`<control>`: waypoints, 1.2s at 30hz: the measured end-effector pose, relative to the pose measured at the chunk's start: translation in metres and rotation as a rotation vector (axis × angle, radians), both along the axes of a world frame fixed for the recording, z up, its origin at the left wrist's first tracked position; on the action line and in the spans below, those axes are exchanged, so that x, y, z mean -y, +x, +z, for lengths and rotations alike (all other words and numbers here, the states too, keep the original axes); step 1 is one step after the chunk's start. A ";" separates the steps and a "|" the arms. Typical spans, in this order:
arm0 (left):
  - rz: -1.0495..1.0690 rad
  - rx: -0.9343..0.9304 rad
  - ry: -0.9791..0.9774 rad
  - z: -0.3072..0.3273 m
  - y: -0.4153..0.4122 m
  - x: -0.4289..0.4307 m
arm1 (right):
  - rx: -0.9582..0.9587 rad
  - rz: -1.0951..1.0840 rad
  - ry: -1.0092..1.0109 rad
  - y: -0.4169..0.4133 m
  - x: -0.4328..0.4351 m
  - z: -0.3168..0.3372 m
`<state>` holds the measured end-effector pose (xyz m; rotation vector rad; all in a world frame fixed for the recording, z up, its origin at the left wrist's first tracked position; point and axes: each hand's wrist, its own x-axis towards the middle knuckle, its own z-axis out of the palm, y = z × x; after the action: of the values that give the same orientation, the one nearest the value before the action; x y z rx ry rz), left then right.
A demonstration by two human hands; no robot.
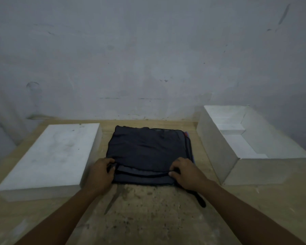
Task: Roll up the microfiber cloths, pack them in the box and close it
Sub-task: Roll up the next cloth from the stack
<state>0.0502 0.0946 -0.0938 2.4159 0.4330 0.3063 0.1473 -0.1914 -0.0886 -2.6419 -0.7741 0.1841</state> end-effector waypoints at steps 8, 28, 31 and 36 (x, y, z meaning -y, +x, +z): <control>0.054 0.017 0.046 0.000 0.012 -0.008 | -0.268 -0.027 0.246 0.018 0.012 0.012; -0.068 0.033 0.554 0.045 -0.025 -0.010 | 0.157 0.215 -0.048 0.000 0.049 0.044; -0.225 0.062 0.604 0.048 -0.045 -0.014 | 0.115 0.306 -0.231 -0.010 0.063 0.041; -0.498 -0.010 0.360 0.046 -0.085 -0.011 | 0.132 0.337 -0.237 -0.031 0.089 0.039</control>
<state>-0.0344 0.1052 -0.0479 2.7701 -0.2485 0.1587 0.1164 -0.2802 -0.0500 -2.7433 -1.3146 0.2036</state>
